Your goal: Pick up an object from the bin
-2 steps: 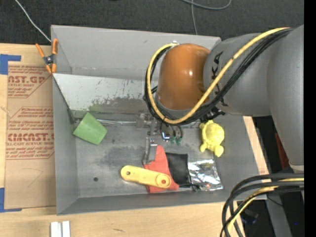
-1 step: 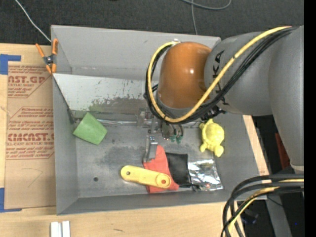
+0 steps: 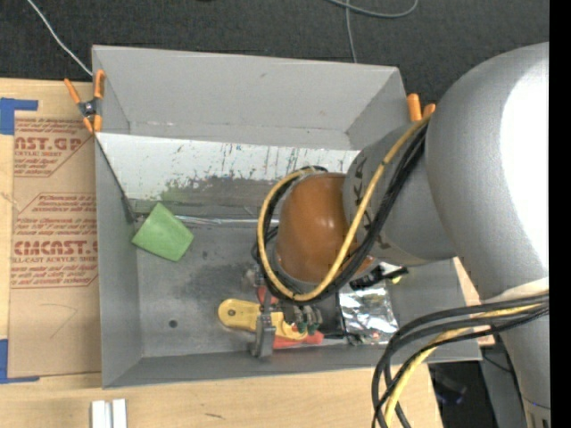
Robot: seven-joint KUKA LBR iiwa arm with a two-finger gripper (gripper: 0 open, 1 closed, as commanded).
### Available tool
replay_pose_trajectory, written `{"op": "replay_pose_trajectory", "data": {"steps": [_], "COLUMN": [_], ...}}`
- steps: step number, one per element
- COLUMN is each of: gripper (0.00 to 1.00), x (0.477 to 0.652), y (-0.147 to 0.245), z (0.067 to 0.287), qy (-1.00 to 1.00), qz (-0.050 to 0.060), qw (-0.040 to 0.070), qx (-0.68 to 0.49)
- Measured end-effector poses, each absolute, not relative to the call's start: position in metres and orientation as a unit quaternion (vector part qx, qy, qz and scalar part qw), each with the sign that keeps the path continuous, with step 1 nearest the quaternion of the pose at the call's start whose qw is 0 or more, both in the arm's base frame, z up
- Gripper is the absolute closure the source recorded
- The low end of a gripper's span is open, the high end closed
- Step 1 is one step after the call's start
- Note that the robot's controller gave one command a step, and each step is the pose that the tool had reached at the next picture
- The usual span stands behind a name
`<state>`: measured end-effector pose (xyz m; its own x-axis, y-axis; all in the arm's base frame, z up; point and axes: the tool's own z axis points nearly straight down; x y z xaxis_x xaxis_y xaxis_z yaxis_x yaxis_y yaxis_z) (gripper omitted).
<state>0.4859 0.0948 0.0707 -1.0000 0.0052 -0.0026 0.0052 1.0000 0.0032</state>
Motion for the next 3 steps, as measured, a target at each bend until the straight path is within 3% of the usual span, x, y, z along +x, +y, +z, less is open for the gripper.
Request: {"op": "replay_pose_trajectory", "data": {"steps": [1,2,3], "gripper": [0.00,0.00,0.00], "x": [0.484,0.488,0.483], "y": [0.096,0.095,0.106], "z": [0.123,0.071,0.071], "qy": [0.999,1.000,1.000], "qz": [0.001,0.003,0.002], "qw": [0.001,0.005,0.007], "qx": [-0.036,0.003,0.016]}}
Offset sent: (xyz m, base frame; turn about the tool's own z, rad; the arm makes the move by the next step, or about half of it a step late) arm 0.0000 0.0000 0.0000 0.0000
